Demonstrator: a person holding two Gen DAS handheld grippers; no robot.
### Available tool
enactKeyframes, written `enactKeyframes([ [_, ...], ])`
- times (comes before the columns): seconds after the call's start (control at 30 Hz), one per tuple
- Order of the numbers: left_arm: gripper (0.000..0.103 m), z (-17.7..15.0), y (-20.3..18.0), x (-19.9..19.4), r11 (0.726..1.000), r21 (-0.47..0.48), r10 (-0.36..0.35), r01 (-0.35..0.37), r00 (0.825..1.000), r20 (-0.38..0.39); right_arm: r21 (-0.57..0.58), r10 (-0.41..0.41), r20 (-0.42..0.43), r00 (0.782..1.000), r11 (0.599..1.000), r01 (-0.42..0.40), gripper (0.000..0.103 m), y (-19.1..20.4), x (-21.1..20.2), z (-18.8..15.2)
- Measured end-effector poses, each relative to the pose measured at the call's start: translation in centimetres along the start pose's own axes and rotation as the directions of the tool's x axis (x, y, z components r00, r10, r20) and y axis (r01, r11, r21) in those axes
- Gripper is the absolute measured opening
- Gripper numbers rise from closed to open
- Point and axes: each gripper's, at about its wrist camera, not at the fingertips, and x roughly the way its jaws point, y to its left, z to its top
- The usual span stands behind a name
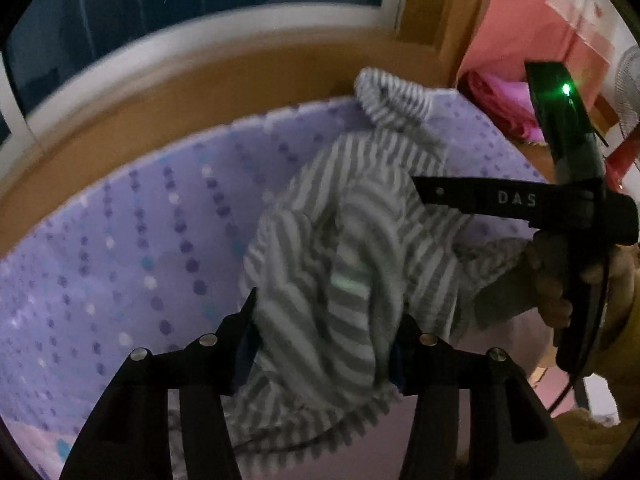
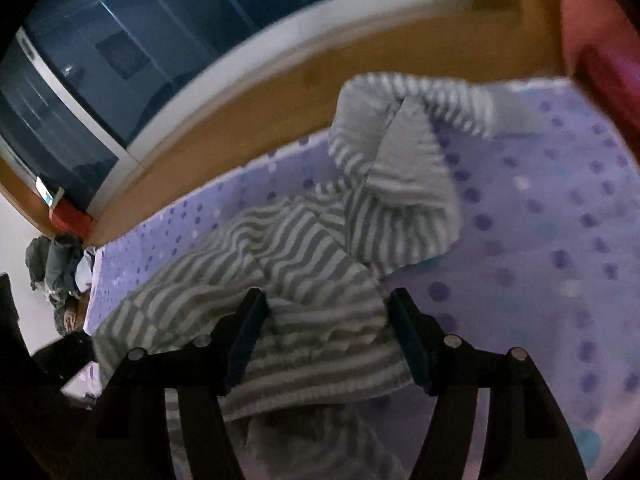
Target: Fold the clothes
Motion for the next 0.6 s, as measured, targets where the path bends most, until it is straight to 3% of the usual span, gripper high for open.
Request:
enactKeyframes([
  [0.1,0.052,-0.6,0.5,1.2,0.999,-0.039,-0.014,0.013,1.0,-0.012,-0.054,-0.032,-0.024,0.999,0.998,0.03,0.067,1.3,1.6,-0.3],
  [0.13,0.046,-0.7,0.7,1.1,0.998,-0.056,-0.027,0.027,1.0,-0.005,-0.082,-0.046,-0.023,0.999,0.996,0.044,0.067,1.9,1.9,-0.5],
  [0.17,0.041,-0.8,1.0,1.0,0.997,-0.073,-0.04,0.04,0.999,0.002,-0.111,-0.051,-0.027,0.998,0.993,0.048,0.058,2.5,2.2,-0.7],
  [0.2,0.036,-0.9,1.3,0.8,0.995,-0.085,-0.056,0.056,0.998,0.006,-0.136,-0.034,-0.044,0.998,0.99,0.028,0.039,3.2,2.5,-0.9],
  [0.27,0.031,-1.1,1.8,0.1,0.993,-0.095,-0.069,0.071,0.997,0.017,-0.158,0.0,-0.061,0.998,0.987,-0.01,0.017,4.6,2.6,-1.5],
  [0.3,0.029,-1.1,2.0,-0.4,0.992,-0.098,-0.076,0.078,0.997,0.023,-0.168,0.007,-0.058,0.998,0.986,-0.017,0.014,5.3,2.5,-1.8],
  [0.47,0.028,-2.1,3.9,-3.6,0.993,-0.078,-0.078,0.084,0.994,0.081,-0.217,0.049,0.005,0.999,0.975,-0.047,0.011,10.1,0.6,-3.2],
  [0.6,0.028,-3.5,7.8,-7.5,0.991,-0.111,-0.056,0.072,0.988,0.141,-0.242,0.099,0.047,0.994,0.966,-0.085,0.011,15.0,-0.8,-4.0],
])
